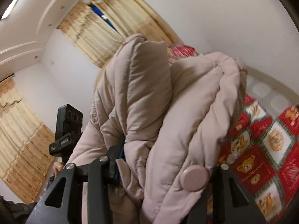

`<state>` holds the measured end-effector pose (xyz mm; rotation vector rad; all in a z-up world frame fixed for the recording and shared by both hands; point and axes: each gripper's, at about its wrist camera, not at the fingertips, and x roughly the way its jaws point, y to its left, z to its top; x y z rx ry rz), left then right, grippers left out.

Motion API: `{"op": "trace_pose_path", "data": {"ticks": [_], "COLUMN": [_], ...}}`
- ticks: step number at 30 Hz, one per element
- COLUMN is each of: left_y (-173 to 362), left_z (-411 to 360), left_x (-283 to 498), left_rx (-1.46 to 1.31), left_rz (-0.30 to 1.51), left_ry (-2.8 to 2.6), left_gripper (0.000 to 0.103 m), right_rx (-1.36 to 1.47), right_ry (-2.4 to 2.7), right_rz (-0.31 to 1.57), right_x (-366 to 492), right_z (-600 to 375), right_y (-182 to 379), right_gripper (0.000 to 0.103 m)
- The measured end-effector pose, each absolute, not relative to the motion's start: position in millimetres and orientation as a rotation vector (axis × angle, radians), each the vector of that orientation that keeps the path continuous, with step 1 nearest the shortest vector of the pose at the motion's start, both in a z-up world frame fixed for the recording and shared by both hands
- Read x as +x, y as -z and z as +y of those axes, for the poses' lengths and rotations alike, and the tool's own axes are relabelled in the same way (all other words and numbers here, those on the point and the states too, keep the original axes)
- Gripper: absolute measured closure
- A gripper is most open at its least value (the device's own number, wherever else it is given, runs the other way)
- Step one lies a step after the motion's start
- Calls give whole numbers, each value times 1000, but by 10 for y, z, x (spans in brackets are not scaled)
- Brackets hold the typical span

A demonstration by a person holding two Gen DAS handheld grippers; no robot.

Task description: Fold large clothes

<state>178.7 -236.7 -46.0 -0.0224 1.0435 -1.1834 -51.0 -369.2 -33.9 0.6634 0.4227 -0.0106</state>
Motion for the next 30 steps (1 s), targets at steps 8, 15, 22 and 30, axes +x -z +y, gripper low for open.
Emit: {"op": "trace_pose_path", "data": {"ticks": [8,15,22,30], "left_y": [892,1167,1077,979], "left_z": [-2624,-2529,-2509,-2468], "left_x": [2168,2268,2152,1961], "left_rx": [43,-6,52,114], "left_rz": [1080,1028,951,862], "left_ry": [971,996,968,902], "left_gripper": [1,1,1,1], "right_rx": [786,936,793,264], "right_ry": [58,56,213,407], "right_rz": [512,535,503,499], "right_x": [121,267,-214,-59], "right_z": [-4181,-4477,-4356,-3541], "right_y": [1189,1517,1010,211], "right_gripper": [57,40,30,56]}}
